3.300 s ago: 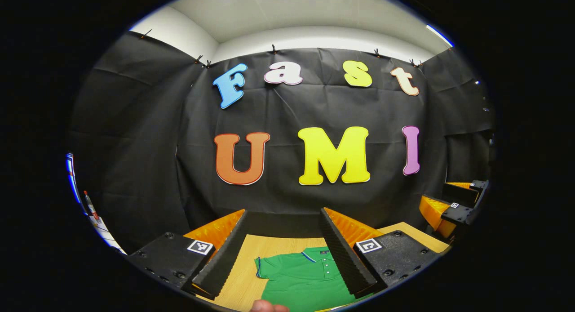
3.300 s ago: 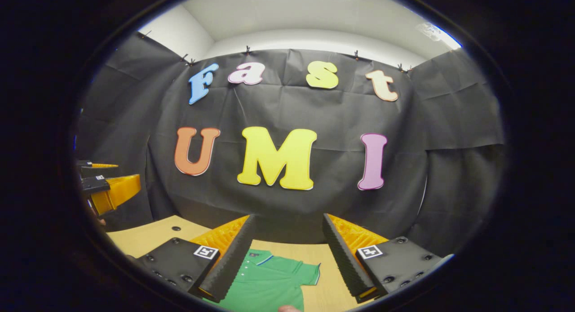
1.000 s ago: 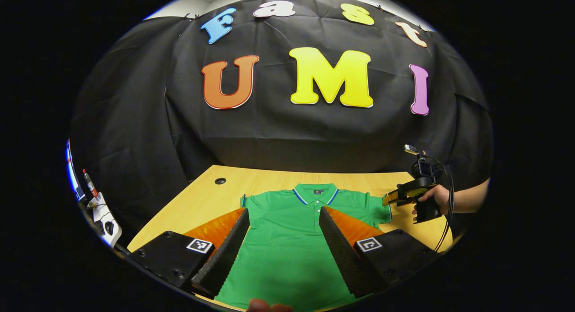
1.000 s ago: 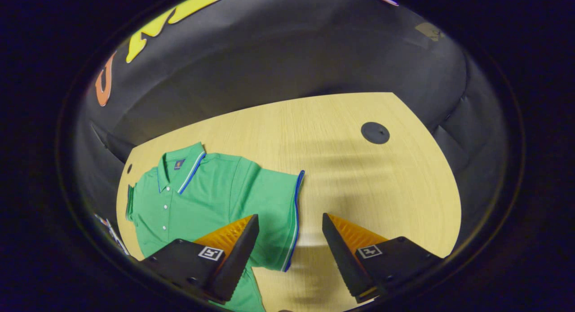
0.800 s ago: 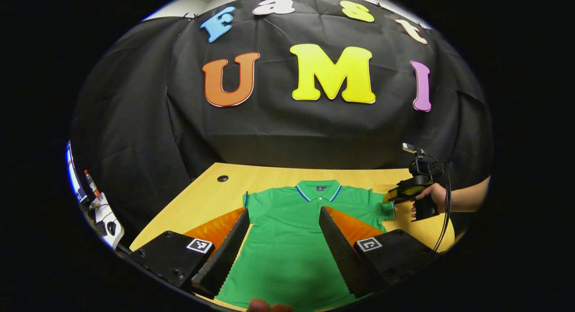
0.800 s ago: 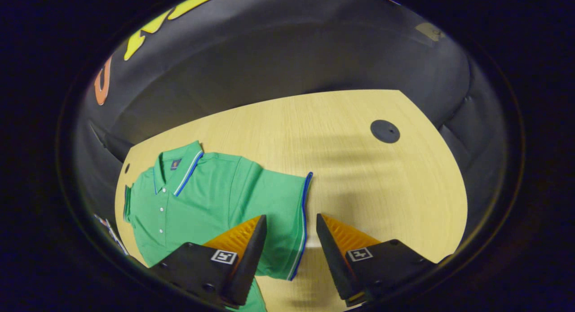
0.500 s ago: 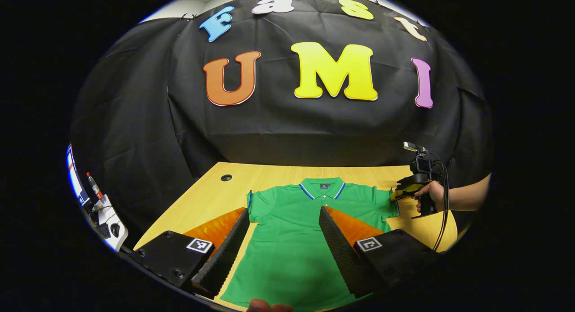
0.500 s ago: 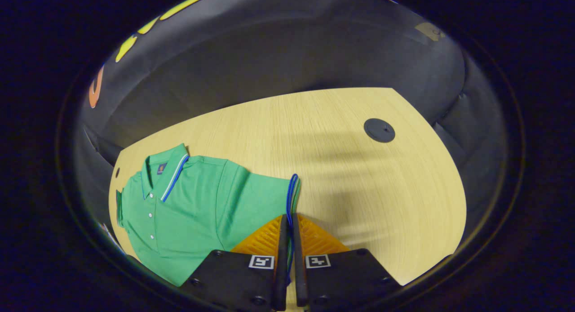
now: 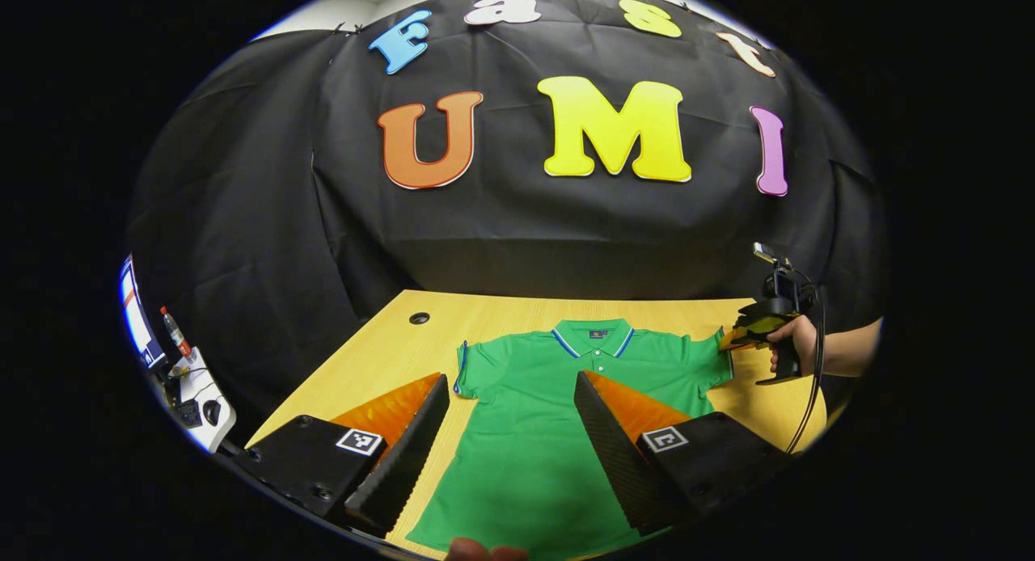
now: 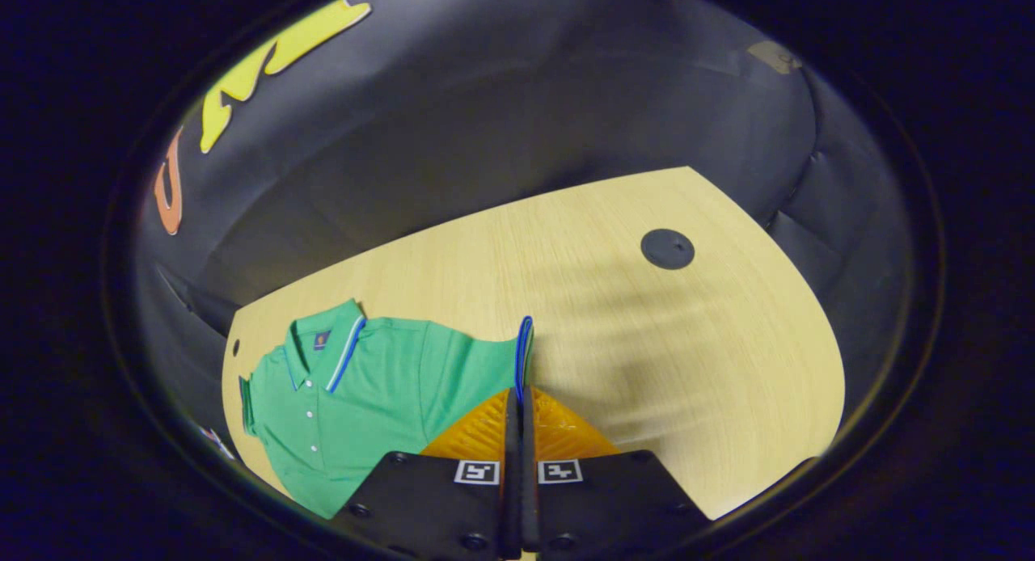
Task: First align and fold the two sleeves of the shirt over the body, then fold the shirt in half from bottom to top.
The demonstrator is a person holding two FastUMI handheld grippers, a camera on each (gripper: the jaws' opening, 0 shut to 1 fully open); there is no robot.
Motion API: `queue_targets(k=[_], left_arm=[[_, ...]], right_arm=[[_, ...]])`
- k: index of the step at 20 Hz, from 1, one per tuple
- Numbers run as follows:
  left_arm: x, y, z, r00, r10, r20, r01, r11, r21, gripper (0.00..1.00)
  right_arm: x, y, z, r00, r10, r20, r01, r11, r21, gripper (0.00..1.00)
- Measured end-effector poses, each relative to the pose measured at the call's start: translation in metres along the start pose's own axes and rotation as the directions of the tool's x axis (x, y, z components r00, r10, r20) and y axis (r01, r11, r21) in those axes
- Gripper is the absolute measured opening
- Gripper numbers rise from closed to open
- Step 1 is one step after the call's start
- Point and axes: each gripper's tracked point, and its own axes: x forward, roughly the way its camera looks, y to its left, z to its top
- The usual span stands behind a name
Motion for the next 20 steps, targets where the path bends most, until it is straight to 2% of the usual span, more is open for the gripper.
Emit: queue_targets(k=[6,12,15,17,20], left_arm=[[-0.01,0.021,-0.002,1.0,0.03,0.006,-0.03,0.999,-0.019,1.0],[-0.025,0.058,-0.009,0.995,0.1,0.0,-0.1,0.994,-0.04,1.0],[-0.028,0.073,-0.011,0.992,0.126,-0.003,-0.126,0.99,-0.061,1.0],[-0.029,0.079,-0.011,0.991,0.131,-0.004,-0.131,0.989,-0.068,1.0],[-0.029,0.081,-0.01,0.993,0.119,0.002,-0.118,0.99,-0.073,1.0]], right_arm=[[-0.012,0.065,0.005,0.997,0.077,0.03,-0.075,0.995,-0.059,0.02],[0.005,0.142,-0.019,0.984,0.178,-0.017,-0.178,0.977,-0.115,0.03],[0.003,0.17,-0.029,0.974,0.225,-0.034,-0.228,0.962,-0.15,0.07],[0.0,0.18,-0.029,0.97,0.243,-0.019,-0.243,0.957,-0.162,0.32],[-0.011,0.176,-0.024,0.976,0.22,0.008,-0.215,0.962,-0.168,0.71]])
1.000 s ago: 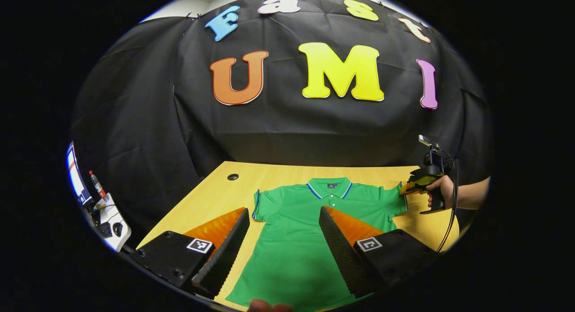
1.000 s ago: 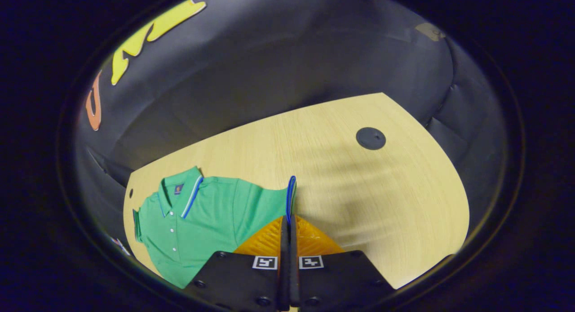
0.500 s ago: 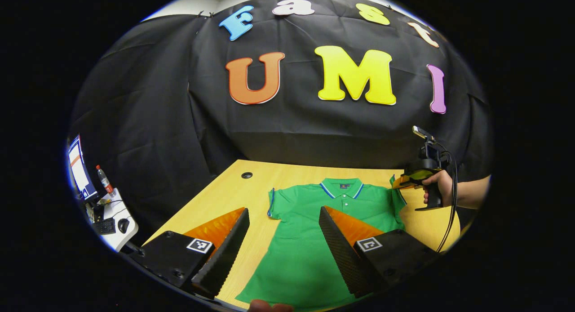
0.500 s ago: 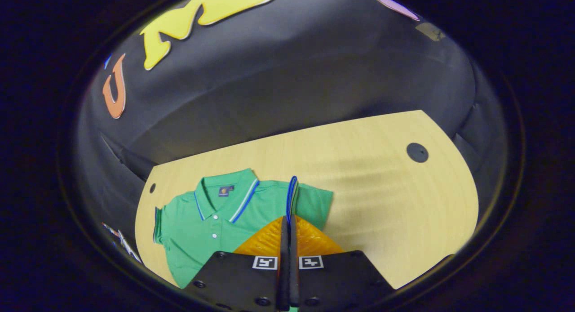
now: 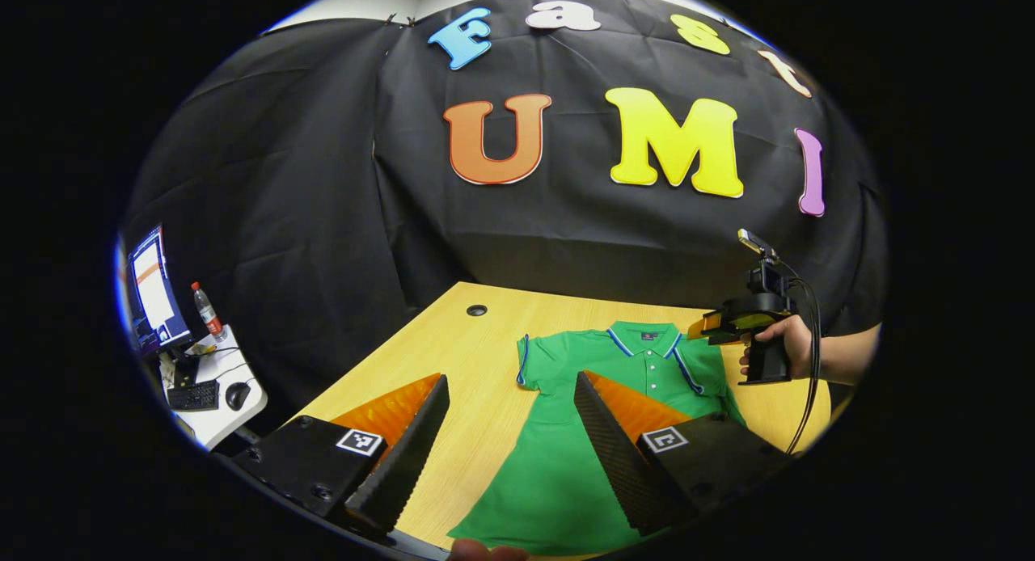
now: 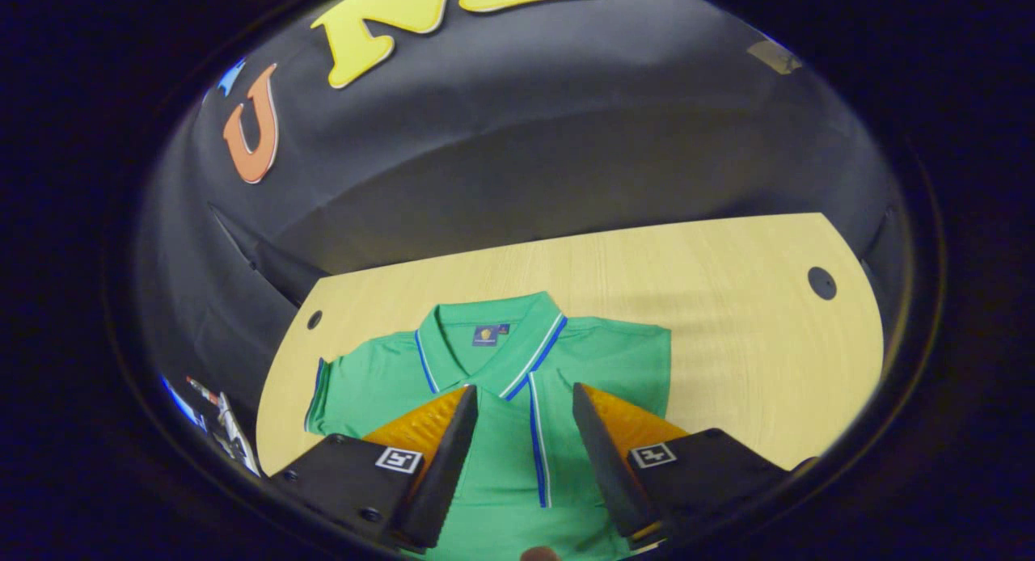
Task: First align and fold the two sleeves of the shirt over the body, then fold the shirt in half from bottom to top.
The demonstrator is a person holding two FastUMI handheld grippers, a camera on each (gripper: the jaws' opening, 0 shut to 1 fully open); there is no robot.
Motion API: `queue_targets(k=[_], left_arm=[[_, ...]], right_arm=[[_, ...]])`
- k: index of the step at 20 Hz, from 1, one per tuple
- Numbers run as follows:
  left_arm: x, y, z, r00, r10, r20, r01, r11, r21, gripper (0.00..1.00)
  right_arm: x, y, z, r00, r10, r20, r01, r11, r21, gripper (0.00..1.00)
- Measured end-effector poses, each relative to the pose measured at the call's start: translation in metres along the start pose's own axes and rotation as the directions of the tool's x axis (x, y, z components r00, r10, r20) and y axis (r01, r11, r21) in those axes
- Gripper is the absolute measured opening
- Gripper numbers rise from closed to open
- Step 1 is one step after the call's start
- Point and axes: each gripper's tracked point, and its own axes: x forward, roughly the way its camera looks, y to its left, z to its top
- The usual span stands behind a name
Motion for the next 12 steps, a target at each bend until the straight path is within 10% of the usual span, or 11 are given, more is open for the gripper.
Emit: queue_targets(k=[2,12], left_arm=[[0.002,-0.002,0.0,1.0,-0.02,0.003,0.02,1.0,-0.001,1.0],[0.069,0.001,0.01,0.975,-0.217,-0.055,0.21,0.971,-0.112,1.0]], right_arm=[[-0.011,-0.005,0.007,0.999,-0.027,0.025,0.027,1.0,0.016,0.88],[-0.165,-0.056,-0.009,0.966,-0.175,0.191,0.189,0.98,-0.055,0.88]])
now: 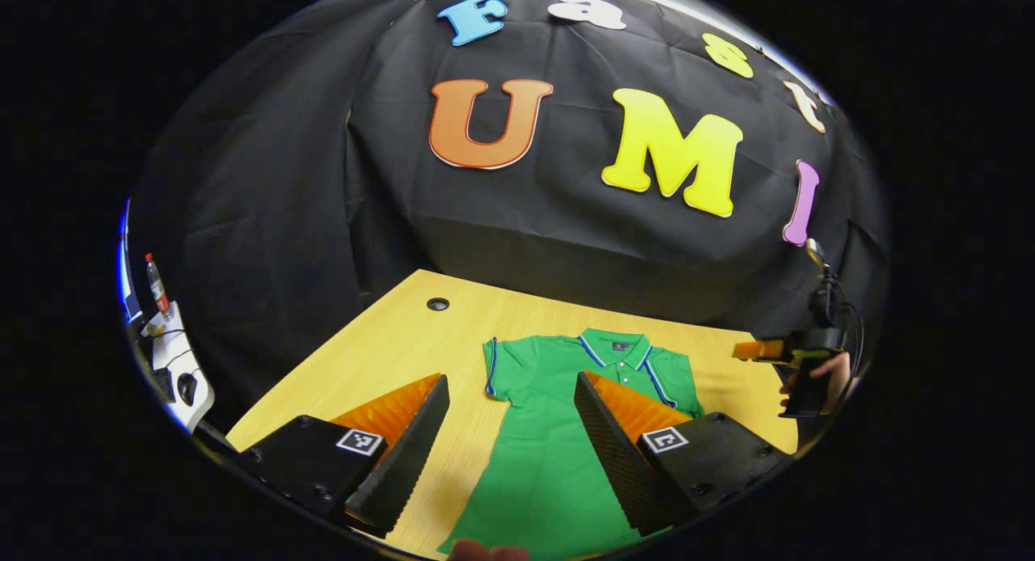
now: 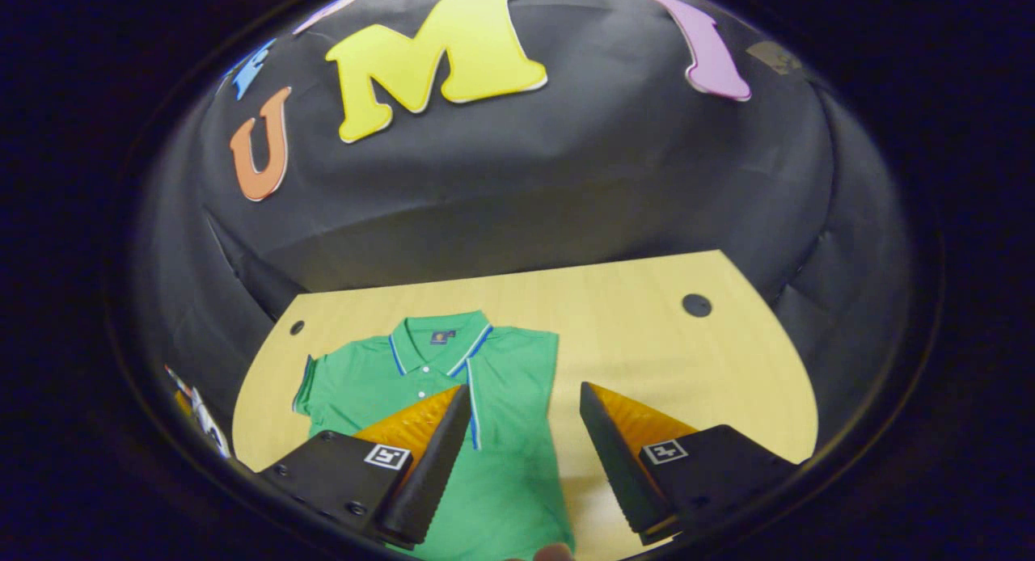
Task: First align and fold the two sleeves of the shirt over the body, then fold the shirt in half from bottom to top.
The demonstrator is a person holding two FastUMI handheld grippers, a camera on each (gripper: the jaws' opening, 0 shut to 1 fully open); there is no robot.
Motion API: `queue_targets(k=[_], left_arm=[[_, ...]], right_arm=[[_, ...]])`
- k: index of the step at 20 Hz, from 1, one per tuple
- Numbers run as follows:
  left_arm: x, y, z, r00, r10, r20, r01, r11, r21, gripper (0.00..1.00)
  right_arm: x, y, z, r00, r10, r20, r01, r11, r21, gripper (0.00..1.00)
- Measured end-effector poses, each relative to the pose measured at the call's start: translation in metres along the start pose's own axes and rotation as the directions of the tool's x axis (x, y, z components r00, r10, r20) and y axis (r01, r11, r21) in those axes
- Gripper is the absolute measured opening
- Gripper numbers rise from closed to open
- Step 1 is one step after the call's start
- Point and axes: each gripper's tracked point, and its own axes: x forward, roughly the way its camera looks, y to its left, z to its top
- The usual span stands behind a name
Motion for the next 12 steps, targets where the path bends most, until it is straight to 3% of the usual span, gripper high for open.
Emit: queue_targets(k=[4,8,12], left_arm=[[0.049,0.002,-0.004,0.99,-0.096,-0.101,0.095,0.995,-0.02,1.0],[0.092,0.005,-0.023,0.951,-0.172,-0.255,0.167,0.985,-0.041,1.0],[0.135,0.011,-0.043,0.906,-0.208,-0.369,0.194,0.978,-0.077,1.0]], right_arm=[[-0.071,-0.01,-0.003,0.997,-0.01,0.073,0.019,0.992,-0.124,0.88],[-0.127,-0.003,-0.021,0.995,0.041,0.087,-0.025,0.986,-0.167,0.88],[-0.16,-0.008,-0.045,0.997,0.024,0.074,-0.012,0.988,-0.154,0.88]])
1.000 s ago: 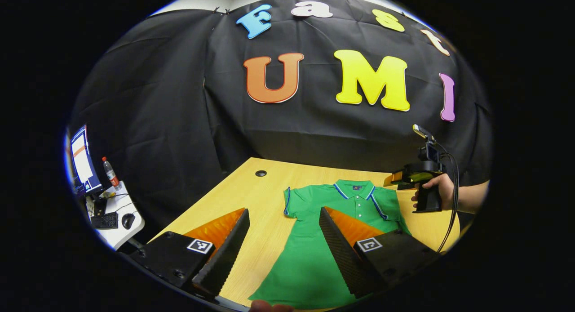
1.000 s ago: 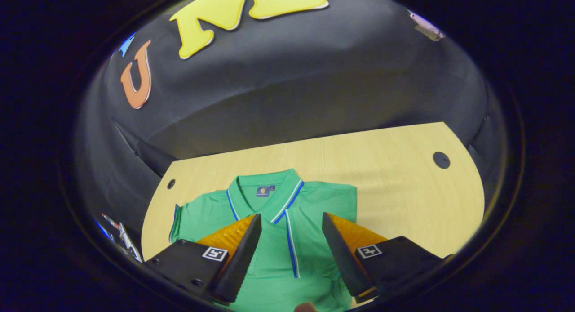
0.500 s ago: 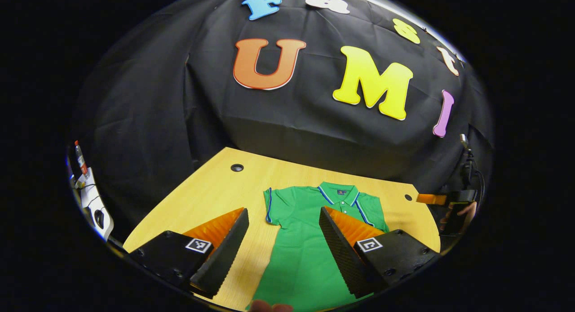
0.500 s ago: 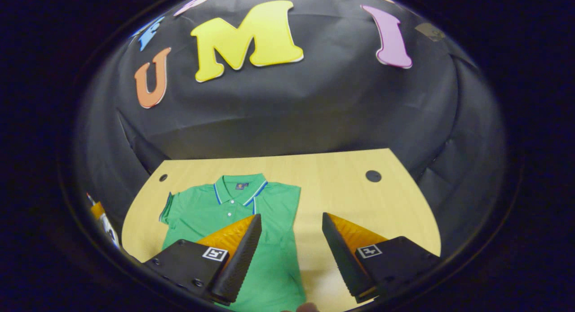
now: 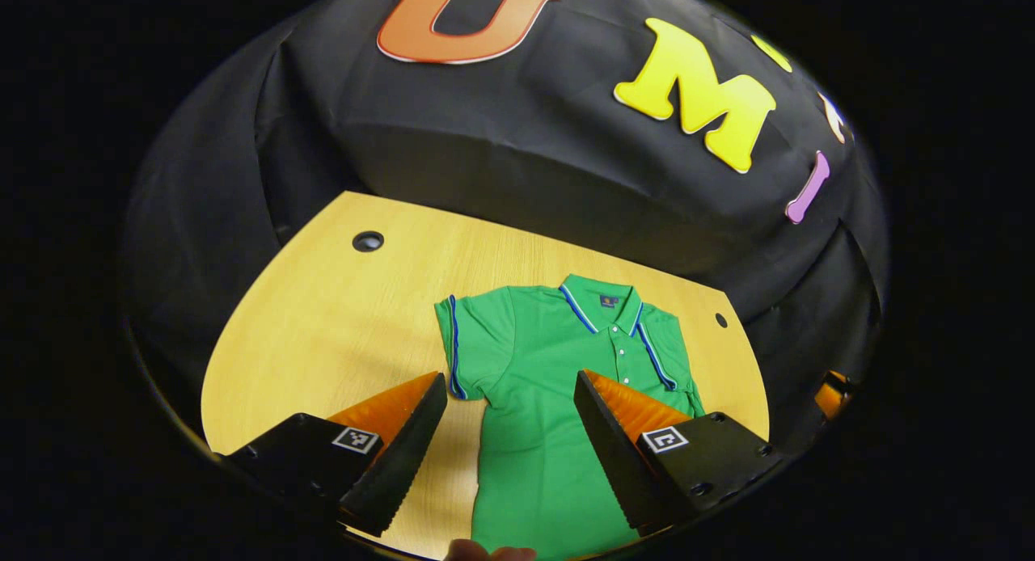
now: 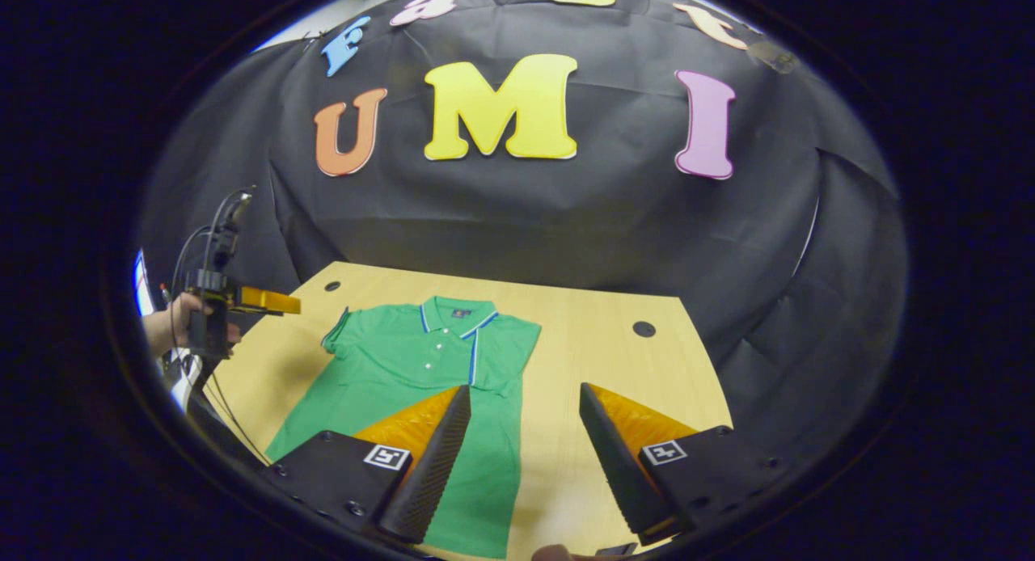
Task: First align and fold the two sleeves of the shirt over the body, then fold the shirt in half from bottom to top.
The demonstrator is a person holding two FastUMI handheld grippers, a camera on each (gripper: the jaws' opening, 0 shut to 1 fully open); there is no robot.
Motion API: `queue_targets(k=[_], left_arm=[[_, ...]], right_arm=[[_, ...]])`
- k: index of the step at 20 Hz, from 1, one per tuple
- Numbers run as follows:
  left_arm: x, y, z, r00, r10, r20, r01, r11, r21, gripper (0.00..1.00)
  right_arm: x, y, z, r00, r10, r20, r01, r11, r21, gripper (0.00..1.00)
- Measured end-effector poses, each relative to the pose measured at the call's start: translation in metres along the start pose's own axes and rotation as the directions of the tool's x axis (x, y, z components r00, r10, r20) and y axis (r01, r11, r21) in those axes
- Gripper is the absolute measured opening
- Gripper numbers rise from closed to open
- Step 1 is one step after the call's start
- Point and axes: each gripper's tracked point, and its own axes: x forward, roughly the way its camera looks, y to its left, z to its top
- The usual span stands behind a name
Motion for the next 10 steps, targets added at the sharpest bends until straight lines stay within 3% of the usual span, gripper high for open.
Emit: queue_targets(k=[4,5,6,10], left_arm=[[0.045,0.019,0.0,0.995,-0.01,-0.095,0.009,1.0,-0.009,1.0],[0.056,0.024,0.0,0.992,-0.012,-0.122,0.01,1.0,-0.014,0.95],[0.068,0.029,0.0,0.989,-0.009,-0.148,0.007,1.0,-0.016,1.0],[0.107,0.047,-0.003,0.97,0.002,-0.245,-0.018,0.998,-0.06,1.0]], right_arm=[[-0.012,-0.003,-0.034,0.998,-0.019,-0.062,0.021,0.999,0.035,0.88],[-0.015,-0.004,-0.04,0.997,-0.023,-0.074,0.026,0.999,0.036,0.88],[-0.017,-0.006,-0.044,0.996,-0.026,-0.085,0.029,0.999,0.038,0.88],[-0.018,-0.013,-0.054,0.993,-0.048,-0.111,0.052,0.998,0.036,0.88]])
